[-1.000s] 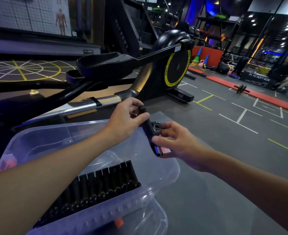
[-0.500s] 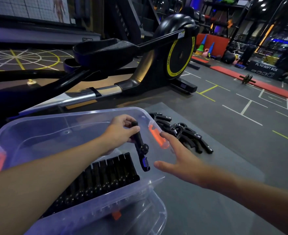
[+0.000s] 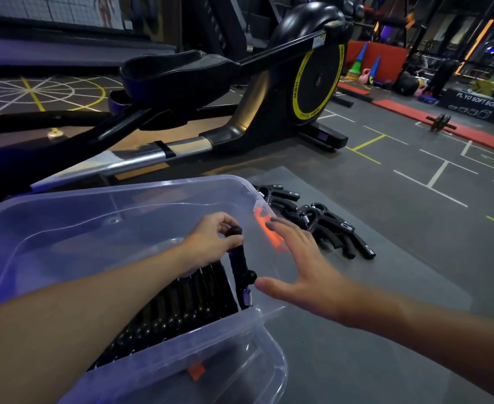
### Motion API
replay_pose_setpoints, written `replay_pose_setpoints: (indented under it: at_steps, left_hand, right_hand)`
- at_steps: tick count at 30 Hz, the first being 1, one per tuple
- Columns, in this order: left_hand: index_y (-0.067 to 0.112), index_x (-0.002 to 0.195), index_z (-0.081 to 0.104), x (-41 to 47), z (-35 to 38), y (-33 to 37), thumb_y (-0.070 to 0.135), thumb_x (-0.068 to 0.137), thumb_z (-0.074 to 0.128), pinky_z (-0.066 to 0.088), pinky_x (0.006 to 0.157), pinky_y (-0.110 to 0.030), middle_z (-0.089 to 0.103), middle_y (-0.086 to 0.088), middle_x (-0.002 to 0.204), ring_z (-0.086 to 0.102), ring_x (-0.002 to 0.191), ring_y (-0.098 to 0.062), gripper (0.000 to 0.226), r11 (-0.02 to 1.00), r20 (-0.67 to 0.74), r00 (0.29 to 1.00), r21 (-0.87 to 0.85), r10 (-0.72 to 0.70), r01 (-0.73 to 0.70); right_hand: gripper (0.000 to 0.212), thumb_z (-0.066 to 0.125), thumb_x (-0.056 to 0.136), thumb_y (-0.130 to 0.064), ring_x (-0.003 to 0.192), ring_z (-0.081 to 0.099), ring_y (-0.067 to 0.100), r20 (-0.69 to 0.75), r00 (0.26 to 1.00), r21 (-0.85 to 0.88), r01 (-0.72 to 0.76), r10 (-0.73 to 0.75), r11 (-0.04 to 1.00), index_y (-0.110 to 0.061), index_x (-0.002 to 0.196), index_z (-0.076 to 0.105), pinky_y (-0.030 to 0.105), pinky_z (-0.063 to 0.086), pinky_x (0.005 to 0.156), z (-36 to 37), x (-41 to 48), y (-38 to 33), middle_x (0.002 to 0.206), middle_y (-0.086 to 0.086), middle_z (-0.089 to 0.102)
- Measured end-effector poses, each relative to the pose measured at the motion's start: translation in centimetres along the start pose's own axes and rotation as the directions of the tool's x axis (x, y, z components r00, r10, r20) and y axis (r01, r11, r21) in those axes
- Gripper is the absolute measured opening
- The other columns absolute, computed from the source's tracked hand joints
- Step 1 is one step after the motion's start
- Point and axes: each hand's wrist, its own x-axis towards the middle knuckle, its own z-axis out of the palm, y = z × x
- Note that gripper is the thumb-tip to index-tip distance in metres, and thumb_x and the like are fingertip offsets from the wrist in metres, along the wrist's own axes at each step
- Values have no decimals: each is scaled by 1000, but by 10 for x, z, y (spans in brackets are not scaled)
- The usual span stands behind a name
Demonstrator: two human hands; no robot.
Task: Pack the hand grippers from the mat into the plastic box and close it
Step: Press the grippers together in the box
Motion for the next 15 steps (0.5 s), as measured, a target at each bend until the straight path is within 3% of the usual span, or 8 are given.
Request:
replay_pose_setpoints:
  at_steps: [6, 11, 15]
  left_hand:
    - [23, 92, 61, 3, 3, -13, 9, 80, 78, 54, 91, -44, 66, -17, 102, 65, 96, -29, 24, 1000, -1, 1000, -10, -25, 25]
    - [21, 91, 61, 4, 10, -21, 7, 81, 77, 52, 84, -34, 65, -13, 97, 63, 87, -25, 23, 999, 53, 998, 10, -43, 43]
    - [17, 97, 63, 4, 14, -24, 9, 82, 77, 52, 93, -40, 69, -15, 101, 67, 97, -29, 22, 996, 94, 993, 60, -67, 62]
  right_hand:
    - [98, 59, 62, -70, 139, 12, -5, -9, 1000, 41, 21, -21, 999, -41, 147, 21, 22, 19, 112, 2, 4, 1, 144, -36, 15]
    - [99, 60, 60, -69, 138, 11, -7, -8, 1000, 80, 17, -17, 997, -40, 147, 22, 17, 16, 109, 2, 3, 1, 138, -40, 15]
    - [98, 59, 61, -69, 138, 10, -6, -6, 1000, 86, 16, -15, 996, -41, 147, 22, 18, 17, 109, 2, 2, 2, 143, -34, 16]
